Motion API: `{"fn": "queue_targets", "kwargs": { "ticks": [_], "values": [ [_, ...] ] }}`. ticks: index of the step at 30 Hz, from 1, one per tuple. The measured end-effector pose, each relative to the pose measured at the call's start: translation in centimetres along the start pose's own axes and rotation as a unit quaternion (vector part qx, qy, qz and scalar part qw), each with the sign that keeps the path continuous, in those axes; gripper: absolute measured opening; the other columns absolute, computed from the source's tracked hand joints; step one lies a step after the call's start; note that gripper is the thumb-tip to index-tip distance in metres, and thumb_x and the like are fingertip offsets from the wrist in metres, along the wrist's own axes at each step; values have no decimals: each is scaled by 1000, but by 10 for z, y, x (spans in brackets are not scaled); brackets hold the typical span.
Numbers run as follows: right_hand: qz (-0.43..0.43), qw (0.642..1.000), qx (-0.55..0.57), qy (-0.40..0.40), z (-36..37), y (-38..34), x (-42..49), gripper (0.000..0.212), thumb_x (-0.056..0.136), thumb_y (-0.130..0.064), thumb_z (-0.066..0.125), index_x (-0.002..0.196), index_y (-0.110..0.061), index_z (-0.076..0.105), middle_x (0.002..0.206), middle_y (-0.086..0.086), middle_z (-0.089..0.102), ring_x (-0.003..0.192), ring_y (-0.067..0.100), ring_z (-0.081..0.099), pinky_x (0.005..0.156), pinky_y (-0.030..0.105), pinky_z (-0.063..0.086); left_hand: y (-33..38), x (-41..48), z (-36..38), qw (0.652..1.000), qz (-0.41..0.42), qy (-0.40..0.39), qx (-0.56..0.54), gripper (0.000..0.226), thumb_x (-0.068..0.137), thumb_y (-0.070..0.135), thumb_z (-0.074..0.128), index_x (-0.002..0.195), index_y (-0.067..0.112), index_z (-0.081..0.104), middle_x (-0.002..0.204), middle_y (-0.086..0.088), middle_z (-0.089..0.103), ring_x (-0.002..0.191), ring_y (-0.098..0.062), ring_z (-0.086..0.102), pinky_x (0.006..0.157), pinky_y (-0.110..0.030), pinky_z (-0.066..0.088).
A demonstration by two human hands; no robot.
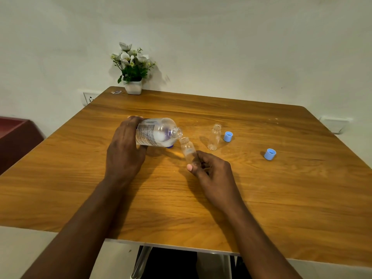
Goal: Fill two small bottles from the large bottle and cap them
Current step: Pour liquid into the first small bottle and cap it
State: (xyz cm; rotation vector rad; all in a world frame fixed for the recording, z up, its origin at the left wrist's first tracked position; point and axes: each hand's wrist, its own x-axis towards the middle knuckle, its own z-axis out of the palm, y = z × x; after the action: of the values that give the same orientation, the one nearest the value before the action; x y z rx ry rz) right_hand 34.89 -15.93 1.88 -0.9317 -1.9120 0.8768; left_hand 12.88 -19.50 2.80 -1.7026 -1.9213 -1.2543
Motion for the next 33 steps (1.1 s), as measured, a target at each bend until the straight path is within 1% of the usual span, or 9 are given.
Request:
{"fn": "queue_targets", "kwargs": {
  "ticks": [4,8,12,15,21,24,27,30,33],
  "values": [
    [-2,1000,-3,0,0,0,0,25,86,-24,67,110,-20,70,85,-4,70,82,13,64,75,42,53,-2,0,0,1000,2,7,15,63,71,-9,71,129,2,49,129,-16,56,126,-32,49,98,-43,47],
    [-8,1000,-7,-6,0,0,0,23,86,-24,66,108,-19,71,78,-8,65,75,11,61,70,37,51,-2,1,-1,1000,8,15,26,63,71,-11,70,129,2,49,130,-17,54,128,-31,47,101,-40,44],
    [-7,1000,-14,-14,0,2,1,23,88,-21,67,111,-18,71,75,-17,62,73,1,59,66,18,44,0,1,-2,999,7,27,37,62,71,-14,67,129,1,49,131,-18,54,130,-31,45,104,-38,41],
    [-3,1000,-18,-20,0,3,1,24,89,-20,67,112,-14,70,76,-20,61,74,-3,58,67,11,40,1,1,-3,998,6,34,46,62,71,-17,65,129,0,50,132,-18,54,131,-31,44,106,-37,39],
    [5,999,-18,-29,0,1,1,29,89,-21,67,117,-15,69,85,-13,67,80,2,61,70,16,44,1,1,-3,998,8,42,53,57,75,-16,64,129,-2,50,134,-20,52,132,-32,42,106,-44,41],
    [6,999,-21,-30,0,1,0,30,89,-21,67,118,-17,69,88,-10,69,82,5,64,73,22,49,1,1,-4,997,8,45,54,57,76,-16,63,129,-2,50,135,-20,52,133,-32,42,107,-44,41],
    [9,999,-21,-32,0,1,0,29,89,-22,67,118,-17,68,87,-9,69,81,6,64,73,24,50,1,1,-4,997,11,50,55,57,75,-17,63,129,-2,51,134,-20,52,133,-33,42,107,-45,40],
    [14,999,-20,-36,0,1,0,30,90,-22,67,119,-17,68,88,-10,69,82,4,63,72,21,49,1,1,-5,997,14,57,57,55,76,-17,62,128,-3,51,133,-21,53,132,-34,42,108,-44,39],
    [16,999,-20,-39,0,2,0,30,90,-23,66,120,-17,68,88,-13,68,81,0,62,72,15,45,1,1,-5,996,18,61,57,56,75,-18,61,128,-4,51,133,-22,53,133,-34,42,108,-47,39]
  ]
}}
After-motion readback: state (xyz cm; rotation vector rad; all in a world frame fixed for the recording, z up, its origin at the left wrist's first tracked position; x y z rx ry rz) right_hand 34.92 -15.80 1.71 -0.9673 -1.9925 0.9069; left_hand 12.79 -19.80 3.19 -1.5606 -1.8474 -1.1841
